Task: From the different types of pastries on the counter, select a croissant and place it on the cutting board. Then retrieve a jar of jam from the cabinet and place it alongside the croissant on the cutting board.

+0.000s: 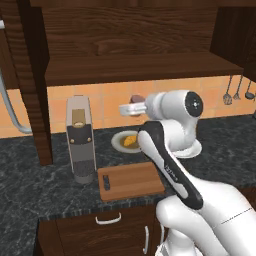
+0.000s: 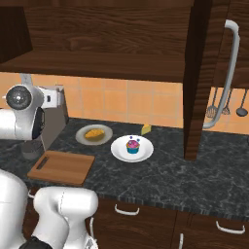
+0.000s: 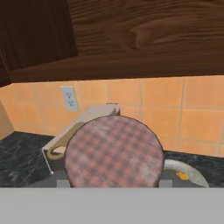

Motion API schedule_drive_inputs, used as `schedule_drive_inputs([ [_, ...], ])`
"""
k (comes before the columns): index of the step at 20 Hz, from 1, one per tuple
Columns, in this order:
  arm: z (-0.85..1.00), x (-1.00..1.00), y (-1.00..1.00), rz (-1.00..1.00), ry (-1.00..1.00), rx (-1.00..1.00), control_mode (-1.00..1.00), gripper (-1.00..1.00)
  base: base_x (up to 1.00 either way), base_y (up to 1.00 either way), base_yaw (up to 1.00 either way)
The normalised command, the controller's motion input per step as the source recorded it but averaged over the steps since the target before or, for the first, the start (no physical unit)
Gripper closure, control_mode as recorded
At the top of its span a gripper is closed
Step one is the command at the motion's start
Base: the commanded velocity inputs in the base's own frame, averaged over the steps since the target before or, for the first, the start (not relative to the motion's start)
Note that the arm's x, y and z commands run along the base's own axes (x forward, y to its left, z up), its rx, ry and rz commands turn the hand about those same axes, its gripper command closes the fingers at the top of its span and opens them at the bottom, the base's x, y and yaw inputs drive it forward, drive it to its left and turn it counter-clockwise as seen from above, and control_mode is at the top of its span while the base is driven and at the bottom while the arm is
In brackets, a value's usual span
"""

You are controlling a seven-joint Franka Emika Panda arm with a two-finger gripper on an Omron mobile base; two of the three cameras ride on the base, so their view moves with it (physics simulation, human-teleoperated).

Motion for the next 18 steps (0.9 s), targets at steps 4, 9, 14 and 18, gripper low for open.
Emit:
schedule_drive_inputs([
  [4,-0.42,-1.0,-0.27,0.0,0.0,0.01,-1.0,1.0,0.0,0.0,0.0],
  [9,-0.19,-0.52,-0.07,-0.01,0.01,0.08,-1.0,1.0,0.0,0.0,0.0],
  [14,-0.71,-0.9,-0.02,0.0,0.26,0.0,-1.0,1.0,0.0,0.0,0.0],
  [18,-1.0,-1.0,-0.14,0.0,0.17,0.0,-1.0,1.0,0.0,0.0,0.0],
])
